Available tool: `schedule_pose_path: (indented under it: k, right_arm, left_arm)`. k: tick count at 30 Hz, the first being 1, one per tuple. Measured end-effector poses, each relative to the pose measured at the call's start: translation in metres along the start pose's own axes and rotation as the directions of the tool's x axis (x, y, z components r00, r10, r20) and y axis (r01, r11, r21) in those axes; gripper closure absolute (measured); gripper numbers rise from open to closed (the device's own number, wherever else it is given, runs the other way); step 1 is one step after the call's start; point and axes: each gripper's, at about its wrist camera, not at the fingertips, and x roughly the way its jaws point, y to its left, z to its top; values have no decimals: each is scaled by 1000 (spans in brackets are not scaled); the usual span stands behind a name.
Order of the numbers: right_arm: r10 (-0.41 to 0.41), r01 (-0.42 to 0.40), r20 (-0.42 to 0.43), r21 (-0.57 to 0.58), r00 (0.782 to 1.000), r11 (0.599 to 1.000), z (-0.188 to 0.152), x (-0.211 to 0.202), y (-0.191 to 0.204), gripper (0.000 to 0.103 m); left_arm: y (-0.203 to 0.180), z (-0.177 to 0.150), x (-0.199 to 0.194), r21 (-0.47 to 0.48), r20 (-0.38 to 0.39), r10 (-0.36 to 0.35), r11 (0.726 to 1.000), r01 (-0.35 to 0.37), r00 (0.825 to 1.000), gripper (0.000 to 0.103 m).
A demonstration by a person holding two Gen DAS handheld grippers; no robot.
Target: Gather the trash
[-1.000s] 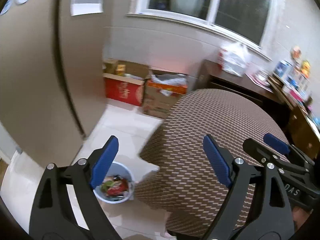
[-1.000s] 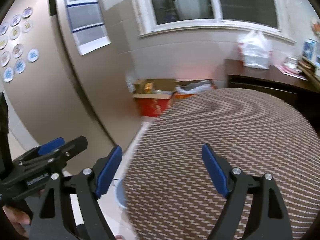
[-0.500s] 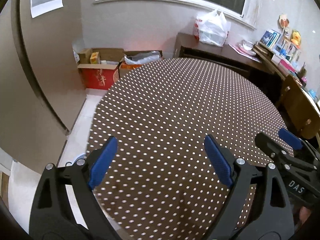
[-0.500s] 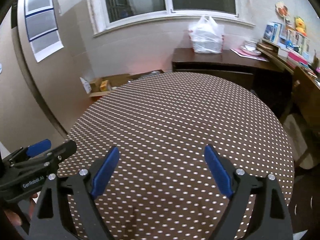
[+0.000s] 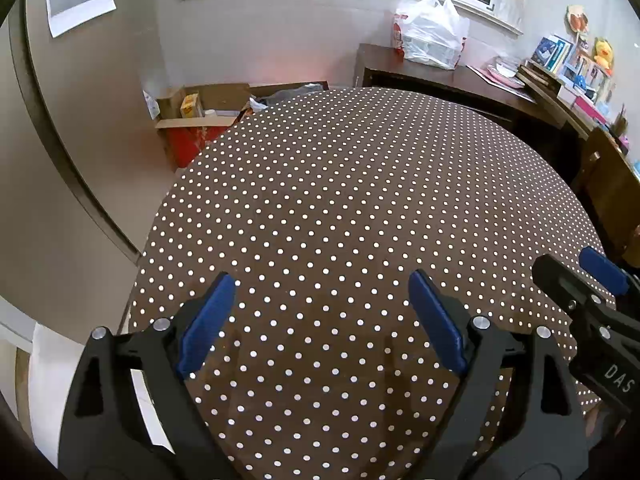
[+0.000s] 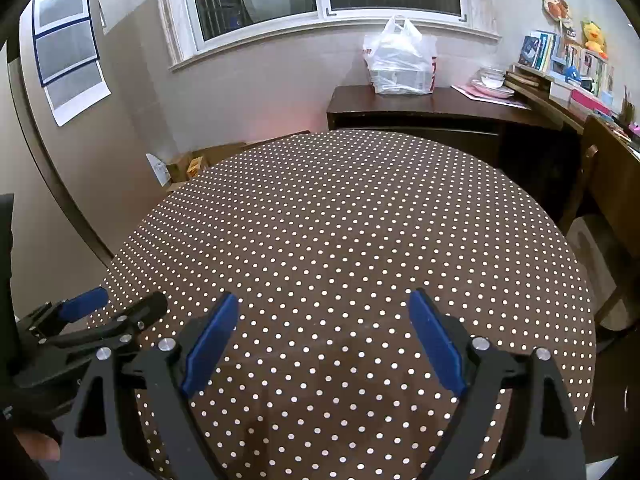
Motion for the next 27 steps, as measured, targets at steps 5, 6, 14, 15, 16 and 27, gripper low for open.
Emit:
schedule_pose_path:
  k: [5,6,14,15,16,27]
  right_arm:
    - [16,-16,50,-8,999,1000,0,-18,10,18]
    - [23,-22,67,-17,997,1000,1,-24,15,18]
    - [124,-110,147,-104,981,989,1,-84,67,18]
    - [141,-122,158,-120,977,985,0,-95,76,18]
    - [155,-133,168,-132,974,982,0,-104,82,17]
    - [239,-189,227,-221,944,957,-11,-185,142,12]
  left_arm:
    - [4,1,-28,-4,92,53,999,-53,994,16]
    - [7,1,-34,-6,102,56,998,-56,993,16]
    - [40,-15,-111,-56,183,138,990,-130,973,16]
    - [45,-17,-122,-62,191,156,987,-146,969,16]
    - [48,-19,-130,-68,197,170,985,-160,965,16]
    - [90,-45,-228,-158,316,277,959,-237,907,16]
